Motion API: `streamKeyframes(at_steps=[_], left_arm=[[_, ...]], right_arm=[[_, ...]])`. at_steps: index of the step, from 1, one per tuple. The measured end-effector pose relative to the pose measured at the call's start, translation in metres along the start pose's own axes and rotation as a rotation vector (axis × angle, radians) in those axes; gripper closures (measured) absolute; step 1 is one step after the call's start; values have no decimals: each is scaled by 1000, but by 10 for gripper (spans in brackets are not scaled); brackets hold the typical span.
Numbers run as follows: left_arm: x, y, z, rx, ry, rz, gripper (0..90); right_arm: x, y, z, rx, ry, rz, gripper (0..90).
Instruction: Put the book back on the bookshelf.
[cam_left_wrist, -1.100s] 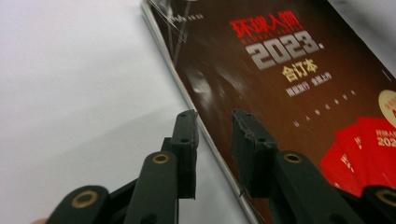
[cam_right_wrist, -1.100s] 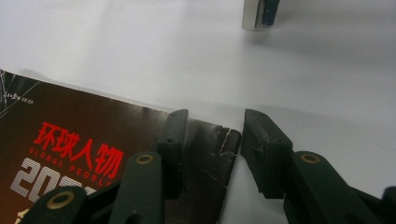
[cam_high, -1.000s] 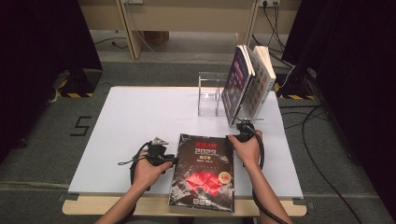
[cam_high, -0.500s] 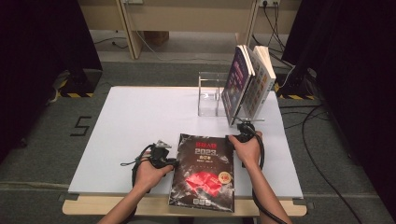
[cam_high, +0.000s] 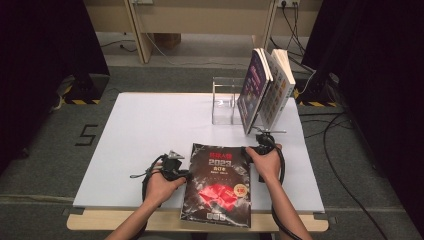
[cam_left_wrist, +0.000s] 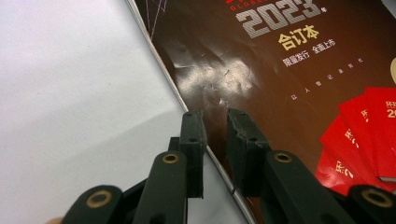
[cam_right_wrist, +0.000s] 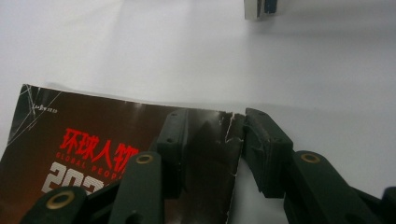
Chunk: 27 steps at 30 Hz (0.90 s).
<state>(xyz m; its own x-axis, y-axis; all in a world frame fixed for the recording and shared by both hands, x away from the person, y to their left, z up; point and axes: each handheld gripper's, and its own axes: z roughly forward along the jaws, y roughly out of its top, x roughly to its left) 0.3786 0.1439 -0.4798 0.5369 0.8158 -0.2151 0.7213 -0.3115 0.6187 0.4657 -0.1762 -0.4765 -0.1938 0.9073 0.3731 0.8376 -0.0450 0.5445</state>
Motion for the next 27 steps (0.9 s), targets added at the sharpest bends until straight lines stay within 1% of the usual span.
streamKeyframes(at_steps=[2, 7, 9, 10, 12, 13, 14, 15, 16, 19, 24, 26, 27], left_arm=[[0, 0, 0, 0, 1, 0, 763], [0, 0, 0, 0, -1, 0, 763], [0, 0, 0, 2, 0, 0, 763], [0, 0, 0, 2, 1, 1, 764], [0, 0, 0, 1, 0, -1, 764], [0, 0, 0, 2, 1, 1, 764], [0, 0, -1, 2, 1, 2, 764], [0, 0, -1, 3, -1, 2, 764], [0, 0, -1, 2, 1, 1, 764], [0, -1, -1, -2, -4, -1, 764], [-1, -2, -1, -2, 2, 10, 763], [-1, -2, -2, -3, -2, 9, 763], [0, -2, -2, -4, -5, 5, 762]], right_arm=[[0, -1, -1, 11, 11, 7, 613], [0, -3, -4, 27, 12, -6, 633], [1, -3, -5, 39, 13, -4, 644], [1, -3, -5, 45, 20, -4, 649], [2, -3, -6, 69, 55, 6, 663], [3, -4, -7, 75, 58, 2, 669], [3, -4, -7, 68, 59, -4, 676], [2, -4, -8, 65, 63, -7, 691], [2, -4, -8, 68, 65, 9, 707], [1, -2, -9, 75, 75, 6, 761], [1, 1, -13, 77, 115, 5, 842], [2, 2, -14, 77, 122, -2, 857], [3, 2, -14, 72, 125, -15, 864]])
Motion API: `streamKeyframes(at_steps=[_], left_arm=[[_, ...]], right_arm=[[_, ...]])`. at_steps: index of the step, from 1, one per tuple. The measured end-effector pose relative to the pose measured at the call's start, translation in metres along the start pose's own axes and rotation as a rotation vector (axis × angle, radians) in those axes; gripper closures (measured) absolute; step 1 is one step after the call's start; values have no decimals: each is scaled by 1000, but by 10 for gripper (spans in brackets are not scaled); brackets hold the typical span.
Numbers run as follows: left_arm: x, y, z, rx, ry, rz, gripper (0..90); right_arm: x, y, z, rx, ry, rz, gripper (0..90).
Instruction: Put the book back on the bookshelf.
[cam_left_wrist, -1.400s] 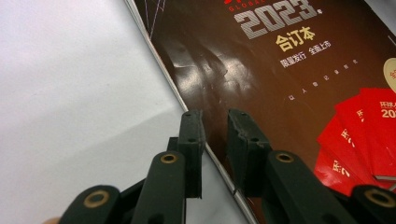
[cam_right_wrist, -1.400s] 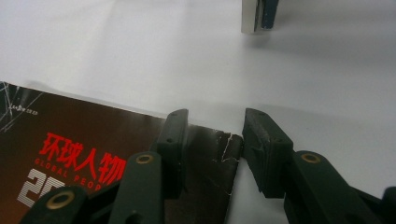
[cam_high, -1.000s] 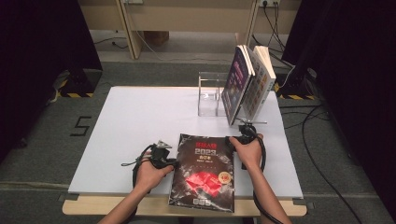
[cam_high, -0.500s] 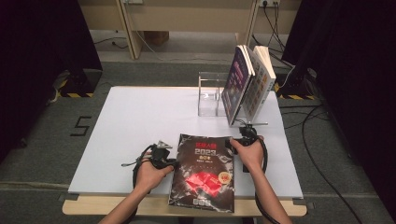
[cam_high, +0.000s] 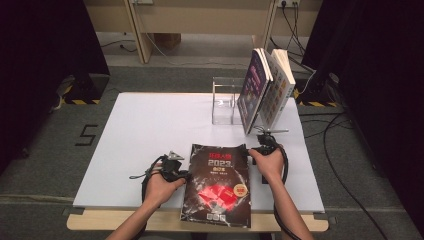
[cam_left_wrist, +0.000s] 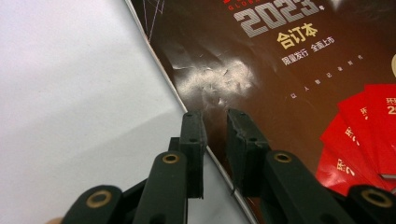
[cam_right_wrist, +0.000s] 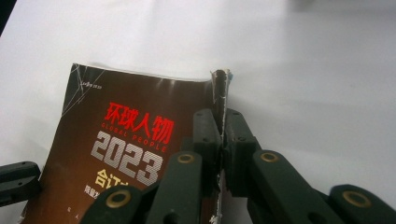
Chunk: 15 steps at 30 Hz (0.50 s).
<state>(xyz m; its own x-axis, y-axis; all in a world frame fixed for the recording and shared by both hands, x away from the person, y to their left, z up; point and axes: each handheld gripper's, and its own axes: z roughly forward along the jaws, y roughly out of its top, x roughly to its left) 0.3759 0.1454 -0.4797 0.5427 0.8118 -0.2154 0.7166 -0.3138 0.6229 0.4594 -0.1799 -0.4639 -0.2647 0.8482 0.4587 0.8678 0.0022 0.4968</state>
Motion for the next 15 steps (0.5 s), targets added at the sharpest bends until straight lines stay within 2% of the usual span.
streamKeyframes(at_steps=[4, 11, 15], left_arm=[[2, -1, -2, -17, -12, -15, 746], [6, 1, -17, -85, 21, -17, 672], [10, -1, -22, -102, 41, -9, 635]], right_arm=[[1, 0, -4, -21, 32, 11, 873], [4, -2, -13, -74, 67, 7, 875], [11, 0, -19, -104, 75, -15, 875]])
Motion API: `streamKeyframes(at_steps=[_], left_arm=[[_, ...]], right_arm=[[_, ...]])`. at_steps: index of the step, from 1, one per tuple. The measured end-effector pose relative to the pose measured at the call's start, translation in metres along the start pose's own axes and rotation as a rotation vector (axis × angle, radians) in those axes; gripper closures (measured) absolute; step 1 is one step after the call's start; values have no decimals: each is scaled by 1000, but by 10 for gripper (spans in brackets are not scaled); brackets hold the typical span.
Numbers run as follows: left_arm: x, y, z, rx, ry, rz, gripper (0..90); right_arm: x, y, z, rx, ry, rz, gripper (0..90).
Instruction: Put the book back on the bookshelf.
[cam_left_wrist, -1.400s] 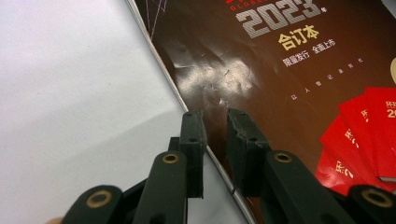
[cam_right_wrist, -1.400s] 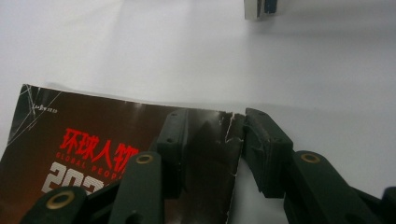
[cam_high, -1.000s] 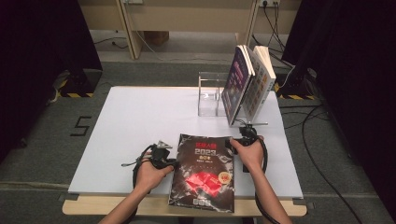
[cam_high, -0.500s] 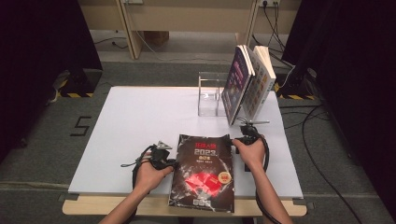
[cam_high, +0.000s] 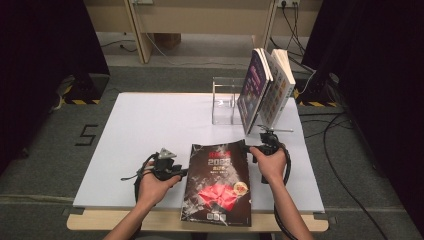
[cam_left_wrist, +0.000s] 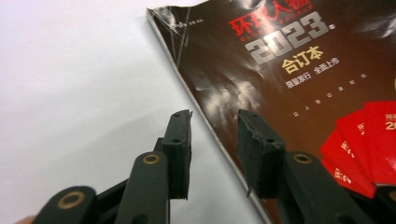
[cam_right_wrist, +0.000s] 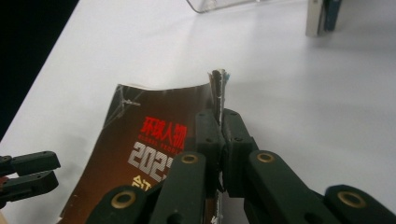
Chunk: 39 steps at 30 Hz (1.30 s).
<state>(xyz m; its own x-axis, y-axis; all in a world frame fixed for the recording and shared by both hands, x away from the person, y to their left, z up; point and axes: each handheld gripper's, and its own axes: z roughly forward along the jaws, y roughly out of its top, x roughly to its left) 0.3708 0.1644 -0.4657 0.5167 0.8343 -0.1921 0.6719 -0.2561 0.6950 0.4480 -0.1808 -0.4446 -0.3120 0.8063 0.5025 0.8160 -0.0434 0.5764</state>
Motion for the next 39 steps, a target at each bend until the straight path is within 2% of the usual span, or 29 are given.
streamKeyframes(at_steps=[8, 10, 12, 19, 25, 31, 39], left_arm=[[8, -6, -9, -22, 12, -15, 578], [10, -7, -11, -28, 14, -27, 559], [12, -8, -12, -36, 11, -52, 535], [17, -12, -19, -64, 16, -90, 508], [27, -22, -26, -79, 46, -122, 498], [35, -26, -31, -81, 58, -129, 500], [35, -27, -30, -85, 61, -130, 501]], right_arm=[[10, 4, -9, -38, 14, -27, 876], [13, 6, -13, -59, 6, -53, 876], [16, 7, -17, -73, 7, -59, 876], [29, 12, -31, -129, 13, -98, 876], [36, 16, -39, -166, 7, -127, 876], [40, 17, -43, -186, 3, -139, 876], [48, 21, -58, -243, 6, -165, 876]])
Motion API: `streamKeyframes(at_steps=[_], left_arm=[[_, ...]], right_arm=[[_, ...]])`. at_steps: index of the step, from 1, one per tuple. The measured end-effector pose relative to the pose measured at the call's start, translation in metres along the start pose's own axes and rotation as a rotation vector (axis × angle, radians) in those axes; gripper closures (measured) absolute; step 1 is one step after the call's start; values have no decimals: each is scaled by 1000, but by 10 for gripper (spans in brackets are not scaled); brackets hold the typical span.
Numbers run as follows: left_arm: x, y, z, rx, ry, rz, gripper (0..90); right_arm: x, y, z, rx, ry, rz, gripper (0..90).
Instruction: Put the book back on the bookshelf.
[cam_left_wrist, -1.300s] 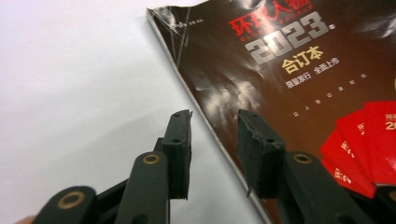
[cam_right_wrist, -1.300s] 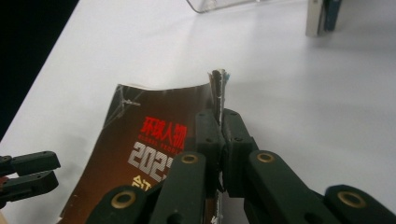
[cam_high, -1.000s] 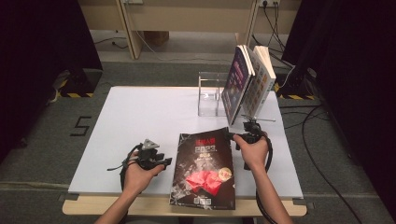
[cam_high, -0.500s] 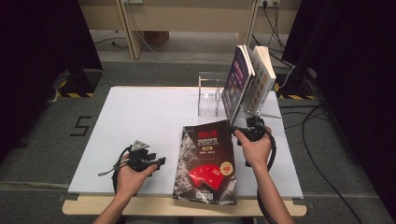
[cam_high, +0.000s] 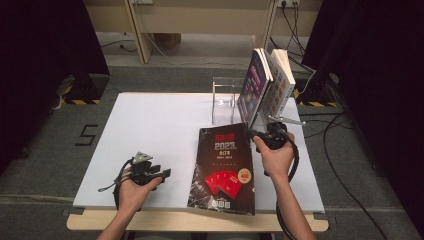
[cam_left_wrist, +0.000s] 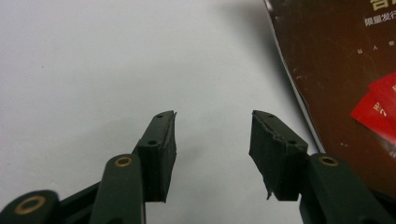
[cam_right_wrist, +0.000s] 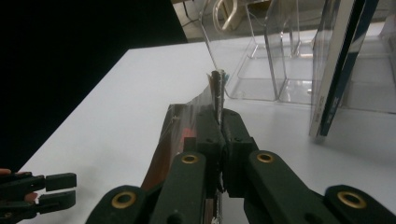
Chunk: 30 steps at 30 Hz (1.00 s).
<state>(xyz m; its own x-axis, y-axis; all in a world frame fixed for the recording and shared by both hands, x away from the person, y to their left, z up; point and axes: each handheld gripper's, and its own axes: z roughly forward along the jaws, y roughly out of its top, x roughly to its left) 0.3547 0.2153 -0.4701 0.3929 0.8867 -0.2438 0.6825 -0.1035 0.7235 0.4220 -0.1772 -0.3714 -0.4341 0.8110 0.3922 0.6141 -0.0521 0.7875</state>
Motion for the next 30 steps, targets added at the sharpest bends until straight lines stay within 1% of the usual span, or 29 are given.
streamKeyframes(at_steps=[3, 5, 12, 16, 17, 19, 20, 22, 23, 30], left_arm=[[0, -1, 1, 3, 0, -4, 501], [0, -1, 1, 0, -2, -5, 501], [0, -1, 0, -5, 2, -10, 498], [1, -1, 0, -3, 1, -4, 498], [2, -1, 1, -14, -11, 12, 498], [2, 0, 0, -12, -10, 14, 498], [1, -1, -1, -5, 1, -3, 498], [1, -1, -1, -5, 2, -4, 498], [1, -1, -1, -5, 2, -3, 498], [1, -1, 0, -5, 1, -5, 499]], right_arm=[[2, 3, -5, -21, -1, -1, 876], [3, 4, -7, -34, -5, -15, 876], [7, 12, -15, -84, -18, -31, 876], [9, 15, -18, -106, -20, -46, 877], [10, 15, -19, -109, -23, -45, 876], [11, 17, -20, -120, -24, -46, 877], [11, 17, -20, -125, -28, -55, 876], [13, 18, -22, -136, -28, -47, 877], [13, 19, -23, -144, -32, -55, 877], [16, 24, -29, -188, -47, -68, 877]])
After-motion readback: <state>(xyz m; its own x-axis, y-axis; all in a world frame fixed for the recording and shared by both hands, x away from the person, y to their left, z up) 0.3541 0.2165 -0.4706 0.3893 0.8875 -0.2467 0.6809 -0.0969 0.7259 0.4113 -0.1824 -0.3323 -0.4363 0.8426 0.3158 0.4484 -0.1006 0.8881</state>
